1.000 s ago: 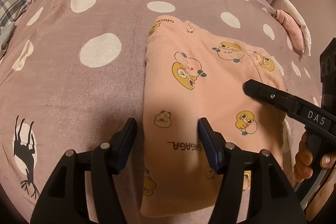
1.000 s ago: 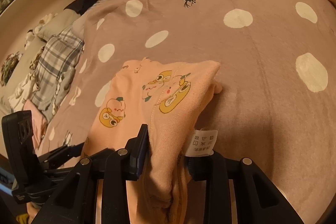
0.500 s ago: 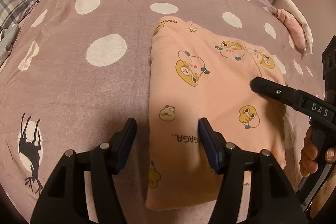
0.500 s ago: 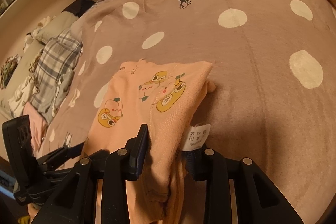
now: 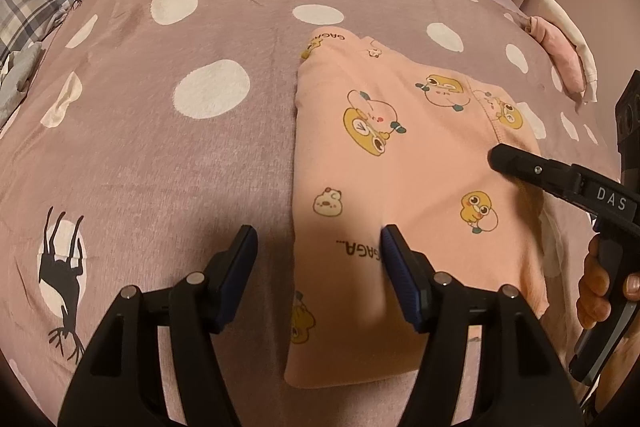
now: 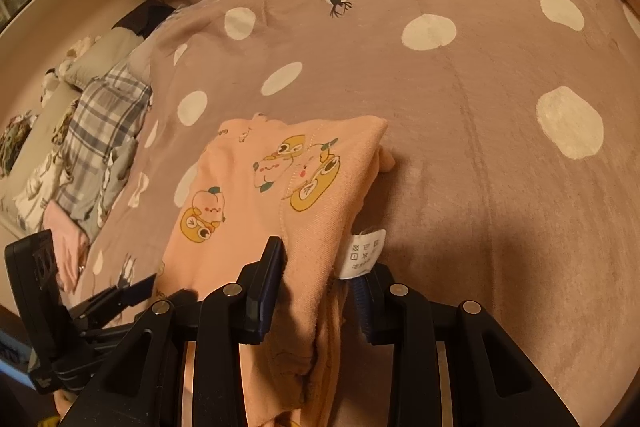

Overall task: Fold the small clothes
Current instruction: 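Open the left tool and release the folded garment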

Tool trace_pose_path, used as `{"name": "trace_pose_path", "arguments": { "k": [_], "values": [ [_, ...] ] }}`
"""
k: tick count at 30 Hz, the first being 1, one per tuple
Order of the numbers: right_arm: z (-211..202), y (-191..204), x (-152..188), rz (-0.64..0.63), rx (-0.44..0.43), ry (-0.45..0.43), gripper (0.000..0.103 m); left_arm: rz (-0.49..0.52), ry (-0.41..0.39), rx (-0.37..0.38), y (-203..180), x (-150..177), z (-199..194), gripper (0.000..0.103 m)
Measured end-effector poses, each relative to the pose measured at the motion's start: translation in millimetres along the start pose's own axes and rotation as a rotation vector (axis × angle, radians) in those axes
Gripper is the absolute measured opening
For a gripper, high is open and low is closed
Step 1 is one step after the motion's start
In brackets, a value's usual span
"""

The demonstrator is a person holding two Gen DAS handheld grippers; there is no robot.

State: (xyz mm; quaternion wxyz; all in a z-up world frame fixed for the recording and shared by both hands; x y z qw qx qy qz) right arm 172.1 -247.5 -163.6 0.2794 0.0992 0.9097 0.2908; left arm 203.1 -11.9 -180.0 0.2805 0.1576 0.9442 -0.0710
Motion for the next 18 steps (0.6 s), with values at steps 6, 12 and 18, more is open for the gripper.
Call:
{"name": "trace_pose_path", "arguments": {
  "k": [6,12,18],
  "values": [
    [-0.3,-0.6,0.1,0.001,0.0,0.0,0.032,-0.004,-0.001,0.0,0.6,2.6,-0.8,0.066],
    [0.0,-0.7,-0.5,0.001,0.001,0.001,0.033,-0.006,-0.001,-0.002,1.4,5.6,-3.1,0.067],
    [-1.3,-2.9,-1.2,-0.002,0.009,-0.004,0.033,-0.012,-0.001,-0.001,3.1,8.3,-4.6,0.067]
  ]
}}
Point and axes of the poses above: each gripper's, at about its wrist camera, not at the fingertips, and z roughly the way its jaws point, y to its left, x to its underside, the point moved 8 cm from there along z, roughly the way its jaws point, and after that the axes turned 10 degrees about z, right-handed, at the moved point
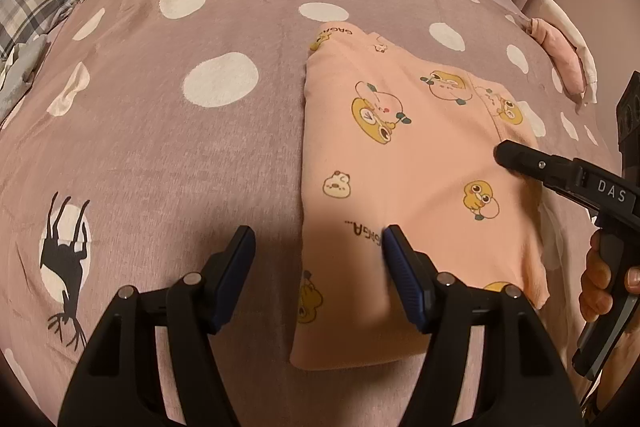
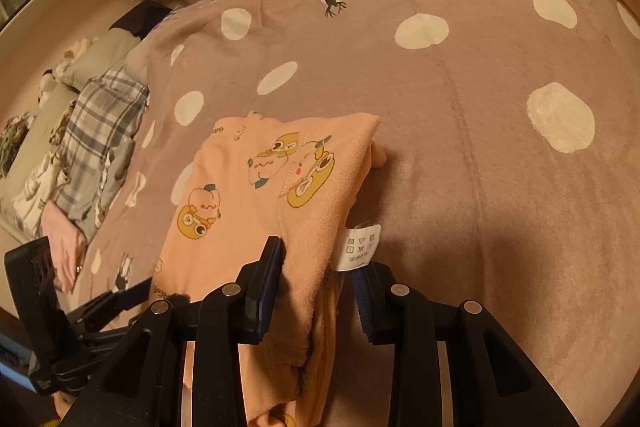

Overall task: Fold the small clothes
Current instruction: 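Open the left tool and release the folded garment, then open the right tool and release the folded garment end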

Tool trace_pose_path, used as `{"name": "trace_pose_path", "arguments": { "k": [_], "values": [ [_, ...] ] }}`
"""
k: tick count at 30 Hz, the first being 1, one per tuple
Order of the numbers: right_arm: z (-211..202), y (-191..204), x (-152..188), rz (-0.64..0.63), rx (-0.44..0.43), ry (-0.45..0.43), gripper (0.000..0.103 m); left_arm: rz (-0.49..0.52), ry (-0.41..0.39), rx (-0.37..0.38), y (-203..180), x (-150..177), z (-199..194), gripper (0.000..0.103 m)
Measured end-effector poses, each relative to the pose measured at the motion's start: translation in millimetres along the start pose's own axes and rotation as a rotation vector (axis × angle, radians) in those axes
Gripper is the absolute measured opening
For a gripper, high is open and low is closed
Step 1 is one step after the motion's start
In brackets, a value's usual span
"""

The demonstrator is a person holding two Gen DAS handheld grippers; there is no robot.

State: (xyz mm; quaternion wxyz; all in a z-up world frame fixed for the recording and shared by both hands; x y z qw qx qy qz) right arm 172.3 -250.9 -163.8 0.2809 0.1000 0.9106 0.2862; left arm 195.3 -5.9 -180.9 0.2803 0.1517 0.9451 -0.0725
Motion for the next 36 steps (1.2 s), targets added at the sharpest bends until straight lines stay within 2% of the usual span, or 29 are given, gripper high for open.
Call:
{"name": "trace_pose_path", "arguments": {
  "k": [8,11,25,31,36],
  "values": [
    [-4.3,-2.7,1.7,0.011,0.007,-0.007,0.033,-0.011,0.004,-0.005,2.0,6.7,-5.4,0.07],
    [-5.9,-3.2,3.2,0.014,0.017,-0.01,0.037,-0.012,0.006,-0.008,1.6,8.5,-6.2,0.07],
    [-15.4,-6.1,7.8,0.01,0.036,-0.023,0.037,-0.026,0.013,-0.025,3.4,18.9,-13.7,0.07],
    [-24.0,4.5,12.7,-0.024,0.002,-0.033,0.037,-0.03,0.017,-0.031,3.6,21.8,-15.9,0.07],
    [-30.6,21.3,22.9,-0.07,-0.047,-0.023,0.043,-0.03,0.019,-0.038,2.5,24.0,-18.6,0.07]
  ]
}}
Point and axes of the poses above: each gripper's, at about its wrist camera, not at the fingertips, and z roughly the way its jaws point, y to its left, x to its underside, the point moved 8 cm from there along z, roughly the way its jaws point, and after that the axes turned 10 degrees about z, right-handed, at the moved point
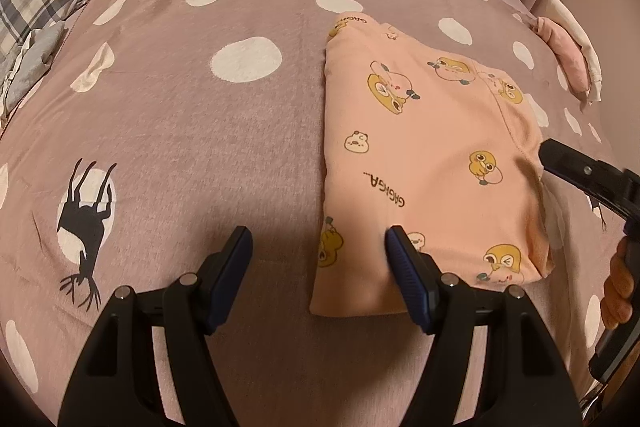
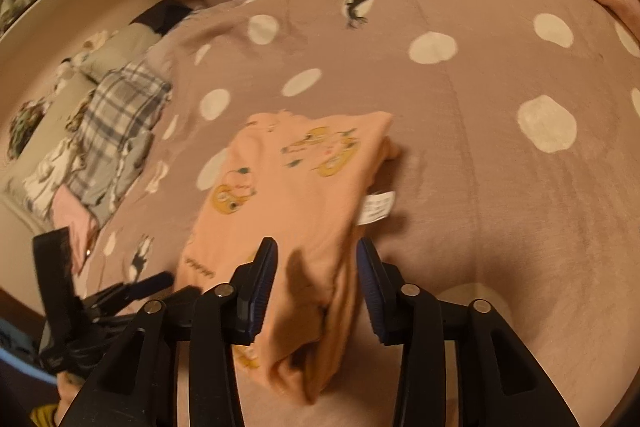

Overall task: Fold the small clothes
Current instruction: 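Open the right tool and release the folded garment end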

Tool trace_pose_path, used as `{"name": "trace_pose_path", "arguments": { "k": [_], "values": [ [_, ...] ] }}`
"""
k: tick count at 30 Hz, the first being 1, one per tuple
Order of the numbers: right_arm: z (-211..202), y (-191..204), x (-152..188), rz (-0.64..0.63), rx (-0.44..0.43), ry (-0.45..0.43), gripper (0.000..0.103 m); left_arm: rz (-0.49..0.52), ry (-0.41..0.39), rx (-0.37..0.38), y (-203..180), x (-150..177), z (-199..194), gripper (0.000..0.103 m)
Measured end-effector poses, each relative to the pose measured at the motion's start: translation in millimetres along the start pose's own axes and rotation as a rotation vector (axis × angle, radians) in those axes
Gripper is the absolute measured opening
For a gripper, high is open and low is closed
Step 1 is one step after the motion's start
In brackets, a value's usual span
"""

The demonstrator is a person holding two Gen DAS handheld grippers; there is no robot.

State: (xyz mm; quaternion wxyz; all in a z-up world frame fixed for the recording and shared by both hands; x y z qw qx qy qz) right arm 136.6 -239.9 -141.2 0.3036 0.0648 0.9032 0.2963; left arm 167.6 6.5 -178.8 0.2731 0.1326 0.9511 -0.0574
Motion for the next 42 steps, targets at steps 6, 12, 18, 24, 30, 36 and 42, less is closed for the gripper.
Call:
{"name": "trace_pose_path", "arguments": {
  "k": [6,12,18,24,30,36,42],
  "values": [
    [10.0,7.4,21.3,-0.054,0.029,0.051,0.044,0.003,0.004,-0.006,-0.5,3.3,-1.5,0.07],
    [15.9,-5.8,31.3,-0.081,0.142,0.069,0.044,0.004,0.008,-0.013,-1.6,6.1,-3.0,0.07],
    [9.5,-19.4,34.5,-0.039,0.152,0.069,0.045,0.008,0.011,-0.025,-2.6,11.3,-5.1,0.07],
    [3.2,-23.7,38.3,-0.027,0.162,0.06,0.045,0.001,0.013,-0.032,-0.7,15.9,-8.2,0.07],
    [-1.1,-25.8,39.9,-0.018,0.171,0.053,0.045,0.001,0.019,-0.044,-0.5,20.8,-11.4,0.07],
    [-8.9,-28.4,41.5,-0.014,0.192,0.038,0.045,-0.01,0.021,-0.059,1.3,25.5,-18.1,0.07],
    [-22.9,-33.6,43.5,-0.002,0.203,0.018,0.045,-0.018,0.016,-0.075,1.9,29.7,-29.3,0.068]
  ]
}}
Point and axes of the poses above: each gripper's, at about its wrist camera, not at the fingertips, and z roughly the way its jaws point, y to its left, x to its underside, the point moved 8 cm from there along z, roughly the way its jaws point, and after that the axes turned 10 degrees about z, right-handed, at the moved point
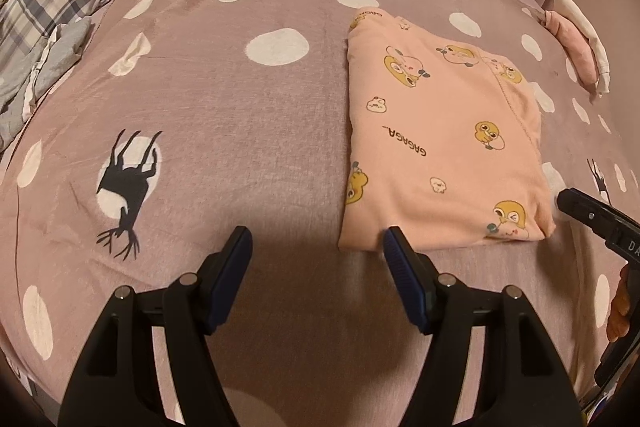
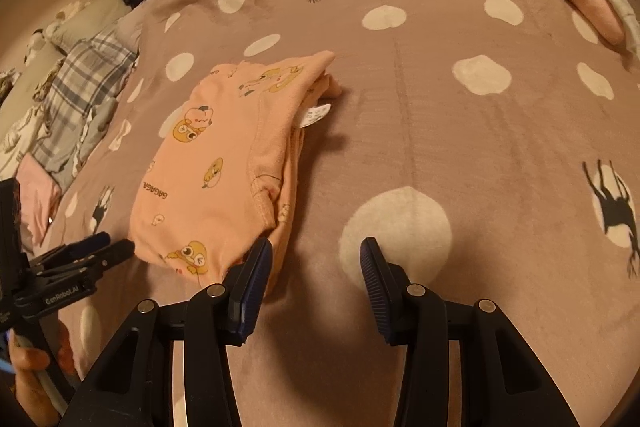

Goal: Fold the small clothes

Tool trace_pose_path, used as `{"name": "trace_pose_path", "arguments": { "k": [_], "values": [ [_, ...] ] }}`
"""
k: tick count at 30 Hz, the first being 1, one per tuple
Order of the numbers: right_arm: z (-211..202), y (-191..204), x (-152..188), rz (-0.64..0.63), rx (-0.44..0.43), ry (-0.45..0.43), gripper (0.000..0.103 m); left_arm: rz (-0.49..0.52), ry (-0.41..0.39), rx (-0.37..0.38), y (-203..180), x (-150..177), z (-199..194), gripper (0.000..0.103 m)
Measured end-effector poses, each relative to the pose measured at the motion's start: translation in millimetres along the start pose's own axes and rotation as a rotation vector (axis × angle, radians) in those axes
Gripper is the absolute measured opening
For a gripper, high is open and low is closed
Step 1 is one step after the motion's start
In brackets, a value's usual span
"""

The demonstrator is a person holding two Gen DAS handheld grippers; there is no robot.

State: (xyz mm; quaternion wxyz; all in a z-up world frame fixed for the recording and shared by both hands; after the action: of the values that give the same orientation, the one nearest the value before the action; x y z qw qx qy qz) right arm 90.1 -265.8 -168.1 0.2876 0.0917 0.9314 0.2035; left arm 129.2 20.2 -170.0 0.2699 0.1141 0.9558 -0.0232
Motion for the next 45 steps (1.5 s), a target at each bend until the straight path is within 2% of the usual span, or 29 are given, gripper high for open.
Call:
{"name": "trace_pose_path", "arguments": {
  "k": [4,9,11,15,19,23,26,31,40,45],
  "values": [
    [-7.7,2.1,3.5,-0.001,-0.003,-0.009,0.045,-0.002,-0.011,-0.001,-2.5,2.7,-10.7,0.069],
    [-21.2,14.5,6.6,-0.029,-0.018,-0.036,0.047,0.012,-0.037,-0.007,-10.3,3.1,-29.0,0.078],
    [-27.9,20.2,7.4,-0.041,-0.029,-0.052,0.054,0.016,-0.052,-0.01,-13.4,2.7,-37.9,0.082],
    [-43.7,31.4,9.2,-0.063,-0.052,-0.088,0.063,0.021,-0.074,-0.009,-19.5,2.7,-52.7,0.084],
    [-55.5,37.9,12.2,-0.078,-0.066,-0.107,0.069,0.025,-0.1,-0.007,-25.7,3.5,-67.8,0.095],
    [-65.4,41.9,13.5,-0.083,-0.071,-0.133,0.081,0.031,-0.131,-0.01,-31.9,2.2,-82.0,0.1],
    [-70.5,43.8,15.3,-0.084,-0.075,-0.144,0.091,0.044,-0.14,-0.011,-37.5,3.3,-89.3,0.102],
    [-81.5,52.0,20.9,-0.115,-0.082,-0.169,0.102,0.061,-0.158,-0.007,-44.5,5.7,-101.7,0.102],
    [-106.4,60.0,17.7,-0.161,-0.033,-0.238,0.102,0.058,-0.189,-0.024,-50.0,5.3,-123.2,0.103],
    [-120.4,64.6,15.9,-0.182,-0.009,-0.258,0.102,0.038,-0.202,-0.075,-46.5,1.7,-136.8,0.103]
  ]
}}
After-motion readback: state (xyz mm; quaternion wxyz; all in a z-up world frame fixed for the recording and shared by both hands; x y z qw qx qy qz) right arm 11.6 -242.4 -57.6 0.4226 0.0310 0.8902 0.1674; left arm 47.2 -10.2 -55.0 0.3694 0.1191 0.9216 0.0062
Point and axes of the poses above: each gripper's, at about its wrist camera, not at the fingertips, and z roughly the way its jaws point, y to its left, x to its underside, the point moved 8 cm from there along z, roughly the way its jaws point, and after that the axes turned 10 degrees about z, right-handed, at the moved point
